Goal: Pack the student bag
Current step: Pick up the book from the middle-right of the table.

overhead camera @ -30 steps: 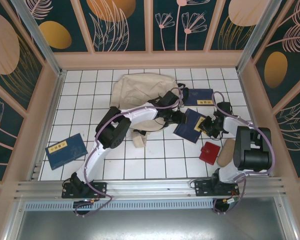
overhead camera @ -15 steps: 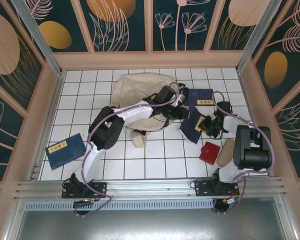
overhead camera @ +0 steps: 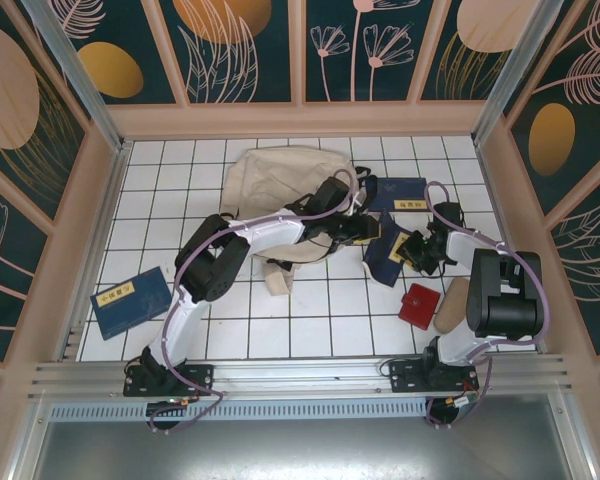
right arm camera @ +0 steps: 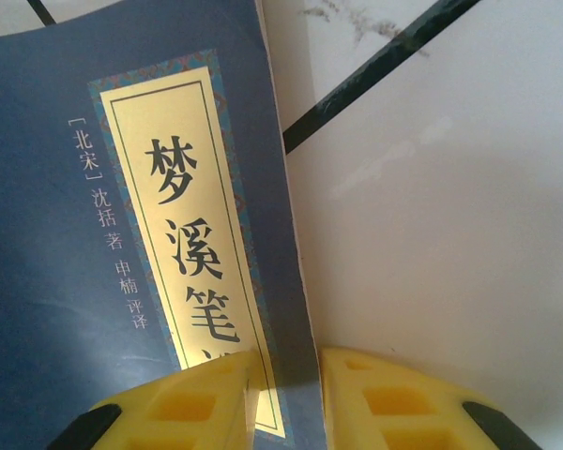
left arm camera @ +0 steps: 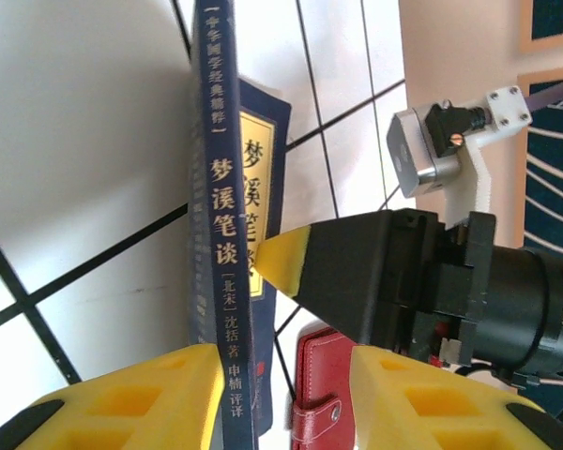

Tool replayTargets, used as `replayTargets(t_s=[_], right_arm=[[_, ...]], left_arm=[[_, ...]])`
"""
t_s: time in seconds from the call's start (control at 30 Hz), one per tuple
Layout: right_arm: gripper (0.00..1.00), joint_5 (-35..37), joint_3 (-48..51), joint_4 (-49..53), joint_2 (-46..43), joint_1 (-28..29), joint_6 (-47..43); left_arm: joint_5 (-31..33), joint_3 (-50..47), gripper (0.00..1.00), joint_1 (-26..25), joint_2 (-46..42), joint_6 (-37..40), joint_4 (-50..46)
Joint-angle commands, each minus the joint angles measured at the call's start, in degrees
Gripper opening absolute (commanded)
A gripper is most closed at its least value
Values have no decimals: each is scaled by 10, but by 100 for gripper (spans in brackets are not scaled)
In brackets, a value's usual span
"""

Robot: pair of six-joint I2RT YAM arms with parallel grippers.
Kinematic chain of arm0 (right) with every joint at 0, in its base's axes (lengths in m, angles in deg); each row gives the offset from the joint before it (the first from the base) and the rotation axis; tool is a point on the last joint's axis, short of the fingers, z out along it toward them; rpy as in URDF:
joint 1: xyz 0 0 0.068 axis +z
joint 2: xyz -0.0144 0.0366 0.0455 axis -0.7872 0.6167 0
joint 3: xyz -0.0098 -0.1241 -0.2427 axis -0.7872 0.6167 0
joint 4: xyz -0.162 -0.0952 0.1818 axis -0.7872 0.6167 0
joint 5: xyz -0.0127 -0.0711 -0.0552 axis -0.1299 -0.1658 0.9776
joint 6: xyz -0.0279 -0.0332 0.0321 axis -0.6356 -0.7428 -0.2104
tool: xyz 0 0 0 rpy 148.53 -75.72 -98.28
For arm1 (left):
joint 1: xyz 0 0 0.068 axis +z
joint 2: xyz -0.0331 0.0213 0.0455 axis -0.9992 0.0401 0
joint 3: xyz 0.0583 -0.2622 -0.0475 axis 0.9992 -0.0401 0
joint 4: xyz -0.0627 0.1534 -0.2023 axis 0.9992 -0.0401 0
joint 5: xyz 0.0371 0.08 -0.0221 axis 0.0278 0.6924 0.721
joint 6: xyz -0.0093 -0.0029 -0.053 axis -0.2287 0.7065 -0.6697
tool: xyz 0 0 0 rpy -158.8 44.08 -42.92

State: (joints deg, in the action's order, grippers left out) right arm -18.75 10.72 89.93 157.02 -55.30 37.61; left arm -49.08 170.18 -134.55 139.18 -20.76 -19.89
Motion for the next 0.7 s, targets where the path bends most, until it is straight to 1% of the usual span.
replayTargets(t_s=[0.0, 0.07, 0.17, 0.2, 0.4, 0.57, 0.67], right_arm=[[25, -18, 8, -51, 37, 20, 11], [25, -16, 8, -51, 36, 20, 11], [25, -15, 7, -48, 36, 20, 10], [25, -15, 6, -49, 35, 20, 10], [25, -15, 7, -51, 37, 20, 13], [25, -15, 7, -53, 39, 20, 14], [25, -16, 6, -53, 39, 20, 14]], left_arm=[[-22, -37, 42, -21, -10, -92, 68], [-22, -44, 42, -21, -17, -106, 77], [-31, -64, 42, -21, -21, -152, 128], [-32, -63, 42, -22, -19, -154, 130], [-4, -66, 45, -23, -23, -137, 79], [6, -82, 46, -33, -35, -162, 86], [13, -93, 47, -37, -42, -160, 82]])
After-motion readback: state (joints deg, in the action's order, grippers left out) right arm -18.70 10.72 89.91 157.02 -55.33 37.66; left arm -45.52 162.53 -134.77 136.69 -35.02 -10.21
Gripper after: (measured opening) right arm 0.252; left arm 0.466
